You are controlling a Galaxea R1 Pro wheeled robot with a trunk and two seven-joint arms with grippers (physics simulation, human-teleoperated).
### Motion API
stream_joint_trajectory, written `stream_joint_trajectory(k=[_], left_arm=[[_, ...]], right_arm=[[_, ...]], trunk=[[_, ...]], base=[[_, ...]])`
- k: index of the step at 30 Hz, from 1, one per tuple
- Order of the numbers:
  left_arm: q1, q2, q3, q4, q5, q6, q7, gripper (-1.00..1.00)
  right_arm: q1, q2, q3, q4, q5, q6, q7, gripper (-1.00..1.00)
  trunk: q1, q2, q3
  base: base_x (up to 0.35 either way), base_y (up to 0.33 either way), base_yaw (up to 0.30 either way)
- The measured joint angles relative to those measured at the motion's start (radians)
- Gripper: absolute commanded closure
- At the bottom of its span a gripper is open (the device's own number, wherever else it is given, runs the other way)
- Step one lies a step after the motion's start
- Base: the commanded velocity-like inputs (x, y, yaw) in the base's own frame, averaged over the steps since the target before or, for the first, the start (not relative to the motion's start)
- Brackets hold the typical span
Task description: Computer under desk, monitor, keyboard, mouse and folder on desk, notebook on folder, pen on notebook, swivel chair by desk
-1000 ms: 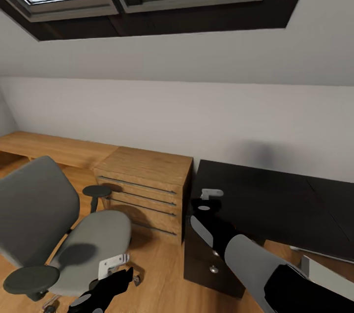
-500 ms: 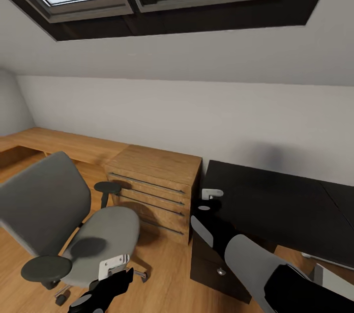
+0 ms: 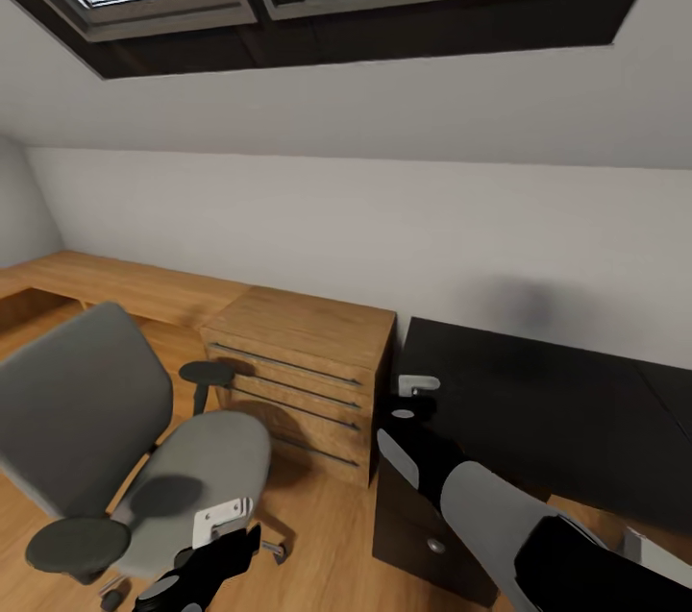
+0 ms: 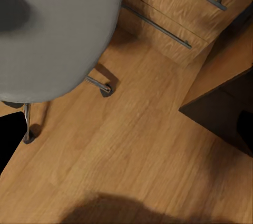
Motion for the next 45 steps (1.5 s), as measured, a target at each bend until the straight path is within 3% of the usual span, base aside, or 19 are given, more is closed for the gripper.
stream_joint_trajectory(k=[7,15,22,26,38,45], left_arm=[[0.0,-0.001,-0.001,0.0,0.001,0.001,-0.001,-1.0],[0.0,-0.001,-0.003,-0.001,0.001,0.002,-0.001,-1.0],[0.0,-0.001,-0.003,-0.001,0.001,0.002,-0.001,-1.0],[0.0,-0.001,-0.003,-0.005,0.001,-0.002,-0.001,-1.0],[0.0,-0.001,-0.003,-0.007,0.001,-0.005,-0.002,-1.0],[0.0,-0.001,0.0,-0.019,0.002,0.001,0.0,-1.0]], right_arm=[[-0.001,0.0,-0.003,0.09,0.012,-0.089,0.112,-1.0],[-0.001,0.0,-0.005,0.124,0.015,-0.134,0.225,-1.0],[-0.001,0.0,-0.006,0.137,0.015,-0.173,0.241,-1.0],[-0.001,-0.013,-0.009,0.181,0.014,-0.212,0.244,-1.0],[-0.003,-0.021,-0.01,0.193,0.006,-0.207,0.244,-1.0],[-0.005,-0.021,-0.011,0.195,0.003,-0.154,0.243,-1.0]], trunk=[[0.0,0.0,0.0],[0.001,0.0,0.0],[0.001,0.0,0.0],[0.0,0.0,0.0],[0.0,0.0,0.0],[0.001,0.0,0.0]], base=[[0.136,0.0,0.0],[0.019,0.0,0.0],[0.001,0.0,0.0],[0.032,0.0,0.0],[0.246,0.0,0.0],[0.066,0.0,0.0]])
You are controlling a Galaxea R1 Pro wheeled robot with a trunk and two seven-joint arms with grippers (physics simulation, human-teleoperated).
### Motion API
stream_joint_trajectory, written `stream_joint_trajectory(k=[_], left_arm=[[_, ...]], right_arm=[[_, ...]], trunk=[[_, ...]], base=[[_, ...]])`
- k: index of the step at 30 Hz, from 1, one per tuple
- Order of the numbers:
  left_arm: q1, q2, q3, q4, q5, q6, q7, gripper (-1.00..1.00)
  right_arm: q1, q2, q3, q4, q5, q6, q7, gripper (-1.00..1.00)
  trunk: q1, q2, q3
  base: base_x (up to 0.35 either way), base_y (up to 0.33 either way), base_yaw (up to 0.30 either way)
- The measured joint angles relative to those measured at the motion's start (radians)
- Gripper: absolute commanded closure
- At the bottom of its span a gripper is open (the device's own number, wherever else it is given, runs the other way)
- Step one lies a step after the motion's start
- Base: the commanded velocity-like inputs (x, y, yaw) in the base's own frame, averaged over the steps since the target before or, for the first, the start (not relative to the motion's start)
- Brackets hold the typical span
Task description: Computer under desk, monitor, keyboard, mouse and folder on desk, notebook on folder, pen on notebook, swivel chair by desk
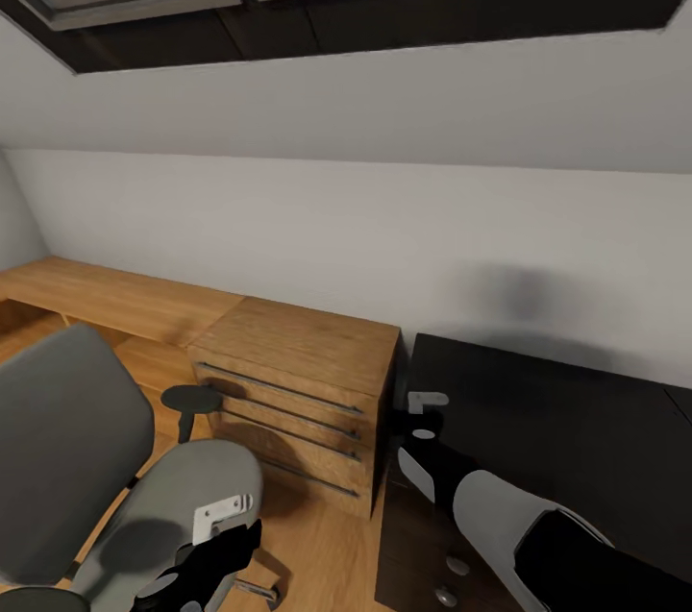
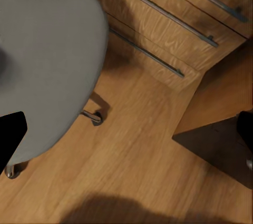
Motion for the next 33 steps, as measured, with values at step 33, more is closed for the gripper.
stream_joint_trajectory(k=[33], left_arm=[[0.0,-0.002,0.005,-0.031,0.005,0.001,0.005,-1.0]], right_arm=[[-0.002,-0.012,-0.006,-0.001,-0.034,0.125,-0.002,-1.0]], trunk=[[0.115,-0.21,-0.094]], base=[[0.001,0.0,0.0]])
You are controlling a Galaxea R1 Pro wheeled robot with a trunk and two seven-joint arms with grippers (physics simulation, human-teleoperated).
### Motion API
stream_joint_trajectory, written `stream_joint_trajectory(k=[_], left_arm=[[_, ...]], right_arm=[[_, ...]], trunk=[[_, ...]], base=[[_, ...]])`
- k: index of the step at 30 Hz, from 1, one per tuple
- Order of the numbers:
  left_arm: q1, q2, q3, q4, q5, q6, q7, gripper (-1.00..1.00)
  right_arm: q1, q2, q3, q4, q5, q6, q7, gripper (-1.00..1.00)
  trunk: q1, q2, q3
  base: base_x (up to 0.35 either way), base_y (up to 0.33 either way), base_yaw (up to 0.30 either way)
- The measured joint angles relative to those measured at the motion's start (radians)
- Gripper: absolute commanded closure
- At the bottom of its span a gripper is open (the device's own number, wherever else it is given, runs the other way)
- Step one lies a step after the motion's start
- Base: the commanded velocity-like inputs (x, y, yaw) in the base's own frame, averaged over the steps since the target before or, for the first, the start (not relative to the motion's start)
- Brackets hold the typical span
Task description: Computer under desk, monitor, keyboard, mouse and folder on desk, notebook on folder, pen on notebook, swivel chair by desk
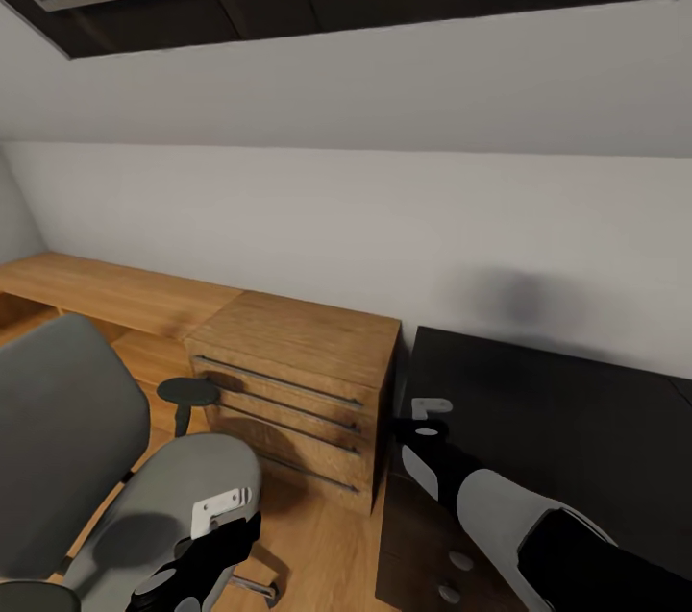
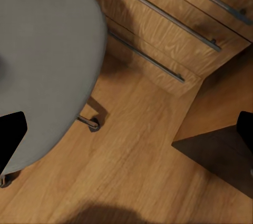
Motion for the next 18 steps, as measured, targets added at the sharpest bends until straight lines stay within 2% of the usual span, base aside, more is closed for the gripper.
stream_joint_trajectory(k=[10,18], left_arm=[[0.0,0.0,0.0,0.0,0.0,0.0,0.0,-1.0],[0.0,0.0,0.0,0.0,0.0,0.0,0.0,-1.0]], right_arm=[[-0.001,-0.001,0.0,0.0,-0.003,0.001,-0.001,-1.0],[-0.002,-0.002,-0.001,0.001,-0.004,0.002,-0.002,-1.0]], trunk=[[0.038,-0.07,-0.031],[0.038,-0.07,-0.031]], base=[[0.0,0.0,0.0],[0.0,0.0,0.0]])
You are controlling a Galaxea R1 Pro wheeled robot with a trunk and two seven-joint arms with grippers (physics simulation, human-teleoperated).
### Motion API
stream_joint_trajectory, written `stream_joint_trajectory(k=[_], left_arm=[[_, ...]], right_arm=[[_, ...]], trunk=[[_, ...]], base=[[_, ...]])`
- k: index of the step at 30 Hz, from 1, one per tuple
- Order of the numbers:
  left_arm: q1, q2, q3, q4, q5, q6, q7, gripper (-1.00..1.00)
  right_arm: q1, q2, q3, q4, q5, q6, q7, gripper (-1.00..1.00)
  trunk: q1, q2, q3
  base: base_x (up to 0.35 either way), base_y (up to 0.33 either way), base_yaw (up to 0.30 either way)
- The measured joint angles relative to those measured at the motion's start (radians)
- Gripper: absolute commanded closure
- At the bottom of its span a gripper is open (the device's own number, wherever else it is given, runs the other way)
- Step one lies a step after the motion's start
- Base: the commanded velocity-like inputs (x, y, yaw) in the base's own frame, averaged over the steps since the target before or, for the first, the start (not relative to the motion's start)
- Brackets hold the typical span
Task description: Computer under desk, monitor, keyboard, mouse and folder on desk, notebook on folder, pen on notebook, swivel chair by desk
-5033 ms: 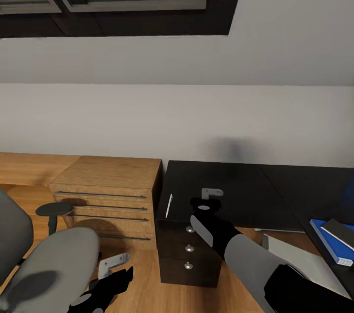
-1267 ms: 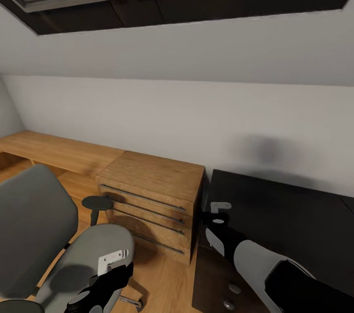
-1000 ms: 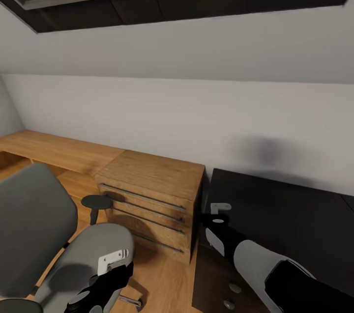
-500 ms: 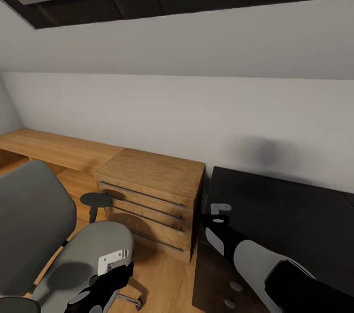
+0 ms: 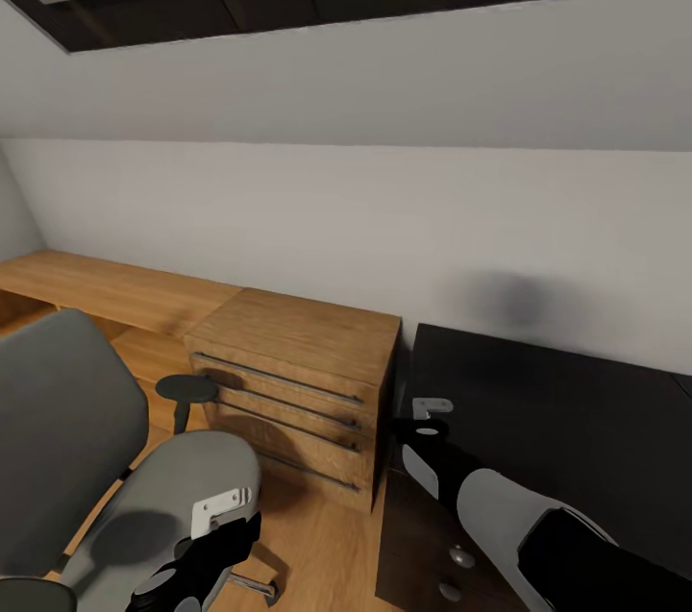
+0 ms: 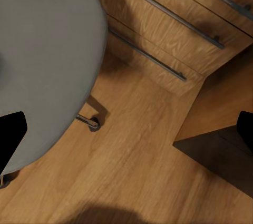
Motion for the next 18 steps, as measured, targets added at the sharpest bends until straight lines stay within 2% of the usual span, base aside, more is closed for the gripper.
stream_joint_trajectory(k=[5,12,18], left_arm=[[0.0,0.0,0.0,0.0,0.0,0.0,0.0,-1.0],[0.0,0.0,0.0,0.0,0.0,0.0,0.0,-1.0],[0.0,0.0,0.0,0.0,0.0,0.0,0.0,-1.0]], right_arm=[[-0.001,-0.002,0.0,0.001,-0.004,0.003,-0.002,-1.0],[-0.001,-0.021,-0.006,0.002,-0.046,0.048,-0.008,-1.0],[-0.002,-0.03,-0.007,0.002,-0.061,0.06,-0.009,-1.0]], trunk=[[0.0,0.0,0.0],[0.0,0.0,0.0],[0.0,0.0,0.0]], base=[[0.0,0.0,0.0],[0.0,0.0,0.0],[0.0,0.0,0.0]])
